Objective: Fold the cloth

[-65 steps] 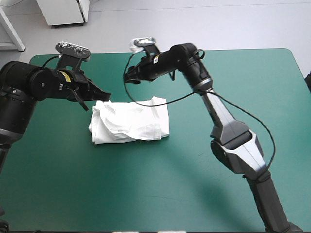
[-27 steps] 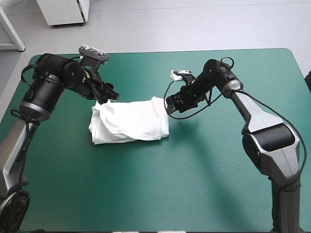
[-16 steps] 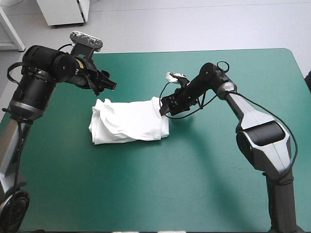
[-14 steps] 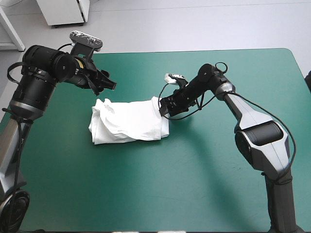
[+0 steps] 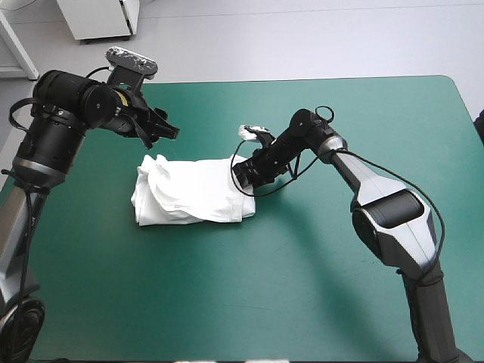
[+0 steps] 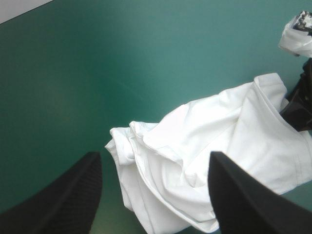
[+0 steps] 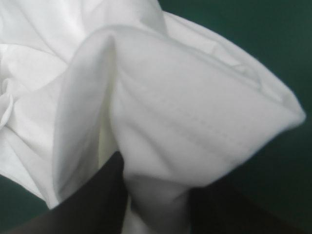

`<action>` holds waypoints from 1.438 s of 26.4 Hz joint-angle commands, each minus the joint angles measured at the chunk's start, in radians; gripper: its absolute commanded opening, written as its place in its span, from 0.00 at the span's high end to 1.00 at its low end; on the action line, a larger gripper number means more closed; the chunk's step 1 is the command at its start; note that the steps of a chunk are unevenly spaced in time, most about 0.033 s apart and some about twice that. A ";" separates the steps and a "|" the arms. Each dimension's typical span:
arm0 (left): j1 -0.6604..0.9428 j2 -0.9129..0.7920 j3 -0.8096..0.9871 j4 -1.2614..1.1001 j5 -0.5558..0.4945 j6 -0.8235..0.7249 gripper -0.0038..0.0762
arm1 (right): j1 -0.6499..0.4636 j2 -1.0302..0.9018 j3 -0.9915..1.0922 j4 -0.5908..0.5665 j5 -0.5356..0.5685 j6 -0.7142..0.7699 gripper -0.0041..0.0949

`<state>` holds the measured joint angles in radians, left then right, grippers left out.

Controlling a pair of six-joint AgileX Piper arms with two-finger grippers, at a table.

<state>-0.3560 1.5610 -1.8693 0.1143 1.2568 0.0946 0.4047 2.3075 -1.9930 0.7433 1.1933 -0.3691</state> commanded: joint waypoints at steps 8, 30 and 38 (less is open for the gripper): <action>0.001 -0.076 -0.032 0.015 0.030 -0.023 0.38 | -0.027 -0.059 -0.035 -0.076 0.024 0.031 0.97; 0.001 -0.082 -0.033 -0.043 0.030 -0.036 0.39 | -0.502 -0.429 0.301 -0.344 0.024 0.053 0.97; 0.001 -0.082 -0.033 -0.114 0.026 -0.011 0.39 | -0.682 -0.559 0.456 -0.479 0.011 0.054 0.97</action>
<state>-0.3560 1.5200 -1.8704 0.0306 1.2577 0.0760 -0.2325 1.8210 -1.5259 0.2941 1.2118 -0.3121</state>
